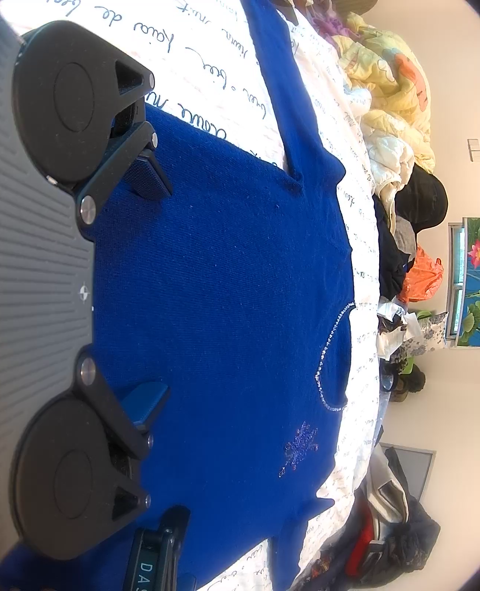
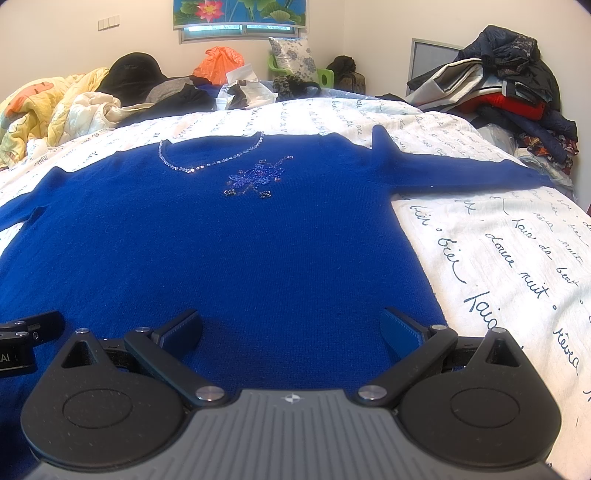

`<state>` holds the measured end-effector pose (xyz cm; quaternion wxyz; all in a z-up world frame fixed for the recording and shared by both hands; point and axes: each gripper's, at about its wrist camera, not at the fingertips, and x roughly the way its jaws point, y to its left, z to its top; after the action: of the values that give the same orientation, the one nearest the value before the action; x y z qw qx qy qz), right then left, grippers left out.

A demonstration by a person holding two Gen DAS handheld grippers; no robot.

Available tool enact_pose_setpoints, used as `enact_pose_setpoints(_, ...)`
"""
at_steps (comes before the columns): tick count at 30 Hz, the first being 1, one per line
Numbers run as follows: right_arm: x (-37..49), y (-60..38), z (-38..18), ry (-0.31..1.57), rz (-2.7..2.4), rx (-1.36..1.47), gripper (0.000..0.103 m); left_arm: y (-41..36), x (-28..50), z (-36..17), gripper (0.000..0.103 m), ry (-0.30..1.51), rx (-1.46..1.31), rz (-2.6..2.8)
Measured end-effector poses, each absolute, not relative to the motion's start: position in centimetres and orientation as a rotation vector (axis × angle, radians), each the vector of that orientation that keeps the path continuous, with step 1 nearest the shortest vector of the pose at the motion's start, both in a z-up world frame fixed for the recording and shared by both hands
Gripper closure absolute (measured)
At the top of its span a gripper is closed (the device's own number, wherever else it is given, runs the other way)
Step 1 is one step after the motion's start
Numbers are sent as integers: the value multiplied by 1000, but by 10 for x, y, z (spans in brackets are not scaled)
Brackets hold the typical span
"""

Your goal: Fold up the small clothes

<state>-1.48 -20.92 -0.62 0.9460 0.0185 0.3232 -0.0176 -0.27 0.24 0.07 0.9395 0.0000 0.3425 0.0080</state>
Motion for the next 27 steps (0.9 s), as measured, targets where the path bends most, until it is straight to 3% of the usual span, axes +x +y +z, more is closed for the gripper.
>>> enact_pose_setpoints(27, -15, -209, -6, 658, -36, 37, 0, -1, -3, 0, 0, 690, 0, 18)
